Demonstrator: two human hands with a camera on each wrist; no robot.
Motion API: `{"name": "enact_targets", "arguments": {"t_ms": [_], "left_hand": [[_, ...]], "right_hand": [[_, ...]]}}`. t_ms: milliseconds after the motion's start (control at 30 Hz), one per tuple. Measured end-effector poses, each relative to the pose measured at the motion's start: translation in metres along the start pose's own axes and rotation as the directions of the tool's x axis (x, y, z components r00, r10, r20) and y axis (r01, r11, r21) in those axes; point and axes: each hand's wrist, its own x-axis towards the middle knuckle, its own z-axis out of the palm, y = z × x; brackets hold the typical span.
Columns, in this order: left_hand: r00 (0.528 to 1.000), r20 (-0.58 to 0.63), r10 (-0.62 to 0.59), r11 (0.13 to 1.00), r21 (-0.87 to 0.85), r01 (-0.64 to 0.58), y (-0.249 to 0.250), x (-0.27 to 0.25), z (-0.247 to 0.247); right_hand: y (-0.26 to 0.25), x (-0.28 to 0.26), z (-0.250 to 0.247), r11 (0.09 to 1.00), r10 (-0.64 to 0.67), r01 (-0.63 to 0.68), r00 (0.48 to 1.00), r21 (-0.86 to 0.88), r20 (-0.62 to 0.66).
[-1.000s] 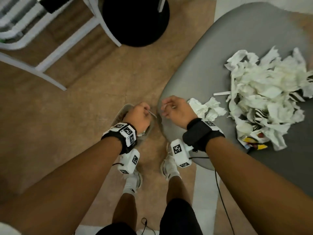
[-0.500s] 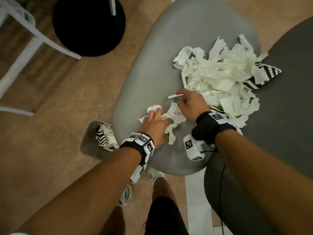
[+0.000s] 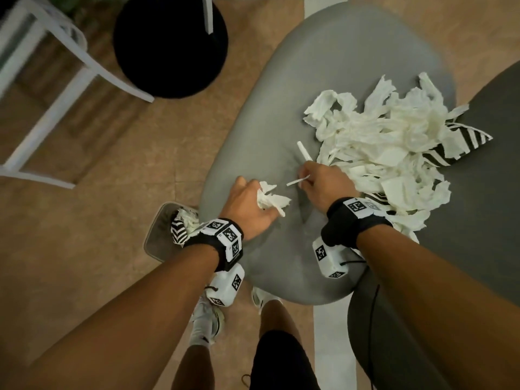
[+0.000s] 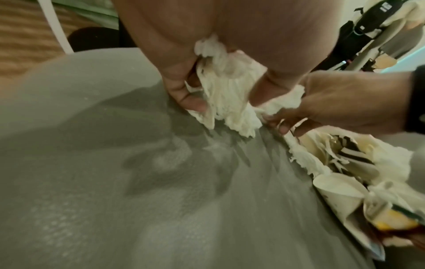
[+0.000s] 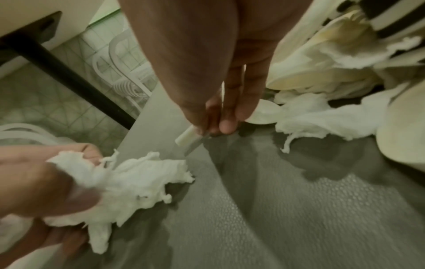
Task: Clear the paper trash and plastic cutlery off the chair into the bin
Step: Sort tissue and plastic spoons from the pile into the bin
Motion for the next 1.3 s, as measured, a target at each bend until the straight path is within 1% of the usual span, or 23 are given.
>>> {"name": "enact_targets", "arguments": {"t_ms": [67,133,233,300,367,433,500,533,633,667,733,800,867,900,967,1033,1100,1200,1267,1300], "left_hand": [[0.999,0.021,0.036,0.992,0.121,-0.039,-0.003,-0.004,0.001],[0.993,0.032,0.113,0.964,0.238,-0.117,-0.008,-0.007,0.001],[0.979,0.051,0.196,0.954,0.221,-0.202,-0.016,-0.011,0.002],[0.965,0.049,0.257,0.929,0.262,-0.261,-0.017,-0.013,0.004],[0.959,0.045,0.28,0.882,0.382,-0.276,-0.022,-0.018,0.004],[0.956,-0.005,0.292,0.829,0.501,-0.251,-0.027,-0.022,0.001],[0.954,-0.055,0.296,0.808,0.548,-0.219,-0.028,-0.026,-0.002],[0.958,-0.039,0.283,0.804,0.554,-0.215,-0.029,-0.028,-0.002],[0.963,0.09,0.256,0.82,0.506,-0.266,-0.031,-0.031,-0.002],[0.957,0.101,0.273,0.843,0.454,-0.288,-0.034,-0.033,-0.004],[0.952,0.083,0.294,0.9,0.311,-0.305,-0.04,-0.038,-0.009],[0.97,0.02,0.242,0.954,0.18,-0.241,-0.047,-0.047,-0.02],[0.991,-0.057,0.12,0.987,0.118,-0.113,-0.06,-0.056,-0.034],[0.994,-0.095,0.058,0.992,0.117,-0.047,-0.069,-0.06,-0.042],[0.987,-0.152,-0.048,0.987,0.144,0.07,-0.093,-0.07,-0.056],[0.968,-0.191,-0.16,0.973,0.134,0.187,-0.123,-0.078,-0.068],[0.949,-0.167,-0.266,0.958,0.062,0.28,-0.154,-0.082,-0.071],[0.901,-0.141,-0.41,0.906,-0.177,0.384,-0.195,-0.084,-0.065],[0.887,-0.127,-0.443,0.874,-0.282,0.396,-0.214,-0.084,-0.06],[0.89,-0.091,-0.446,0.865,-0.3,0.403,-0.222,-0.085,-0.057]], "right_hand": [[-0.006,-0.003,-0.001,0.999,-0.047,0.047,0.998,-0.009,-0.035],[-0.011,-0.004,0.0,0.994,-0.111,0.11,0.99,-0.02,-0.087],[-0.023,-0.006,0.0,0.986,-0.164,0.164,0.972,-0.014,-0.171],[-0.031,-0.009,-0.002,0.982,-0.174,0.184,0.964,0.034,-0.203],[-0.042,-0.014,-0.002,0.972,-0.185,0.211,0.959,0.107,-0.212],[-0.051,-0.018,-0.001,0.957,-0.198,0.238,0.955,0.169,-0.221],[-0.059,-0.023,-0.001,0.941,-0.211,0.261,0.95,0.217,-0.229],[-0.063,-0.026,0.0,0.933,-0.217,0.272,0.948,0.238,-0.232],[-0.075,-0.033,0.002,0.915,-0.215,0.282,0.946,0.288,-0.243],[-0.078,-0.034,0.003,0.911,-0.212,0.282,0.946,0.3,-0.245],[-0.086,-0.037,0.005,0.909,-0.199,0.271,0.95,0.316,-0.242],[-0.093,-0.04,0.009,0.904,-0.179,0.257,0.953,0.341,-0.243],[-0.104,-0.044,0.015,0.886,-0.164,0.259,0.951,0.384,-0.262],[-0.11,-0.047,0.019,0.877,-0.154,0.258,0.95,0.406,-0.272],[-0.126,-0.053,0.026,0.867,-0.138,0.253,0.95,0.429,-0.281],[-0.144,-0.061,0.036,0.843,-0.144,0.27,0.946,0.465,-0.29],[-0.163,-0.068,0.047,0.81,-0.152,0.291,0.943,0.509,-0.297],[-0.189,-0.078,0.065,0.791,-0.186,0.313,0.942,0.526,-0.281],[-0.203,-0.084,0.078,0.804,-0.217,0.321,0.942,0.501,-0.255],[-0.21,-0.087,0.085,0.812,-0.226,0.318,0.944,0.489,-0.239]]}}
